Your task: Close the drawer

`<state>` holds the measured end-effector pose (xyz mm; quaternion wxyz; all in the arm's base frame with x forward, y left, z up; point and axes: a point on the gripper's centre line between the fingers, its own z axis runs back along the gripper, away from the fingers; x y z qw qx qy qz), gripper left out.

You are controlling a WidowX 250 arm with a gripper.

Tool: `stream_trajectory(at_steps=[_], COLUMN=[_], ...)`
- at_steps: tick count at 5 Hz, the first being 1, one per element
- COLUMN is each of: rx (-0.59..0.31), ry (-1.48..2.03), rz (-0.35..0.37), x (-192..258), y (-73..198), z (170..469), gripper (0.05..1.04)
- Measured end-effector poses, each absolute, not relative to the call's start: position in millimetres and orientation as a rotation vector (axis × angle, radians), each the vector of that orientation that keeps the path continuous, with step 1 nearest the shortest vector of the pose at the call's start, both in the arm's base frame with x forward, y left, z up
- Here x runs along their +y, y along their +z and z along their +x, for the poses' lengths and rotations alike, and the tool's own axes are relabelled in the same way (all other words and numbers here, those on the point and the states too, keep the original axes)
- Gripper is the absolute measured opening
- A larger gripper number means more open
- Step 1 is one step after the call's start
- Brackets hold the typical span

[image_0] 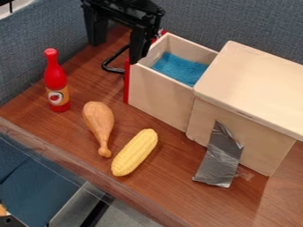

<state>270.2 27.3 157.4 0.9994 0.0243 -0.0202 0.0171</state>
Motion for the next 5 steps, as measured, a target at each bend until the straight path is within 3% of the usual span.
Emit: stream_trajectory(at_steps=[1, 2, 4, 5], rx=[-0.011, -0.053, -0.156, -0.164], ry=[0.030, 0.053, 0.008, -0.073], rz=[0.047, 0.052, 0.083, 0.069], x=[27, 45, 105, 128], y=[150, 153, 172, 171], z=[270, 277, 312, 332], gripper=[1.001, 1.001, 1.001, 1.001])
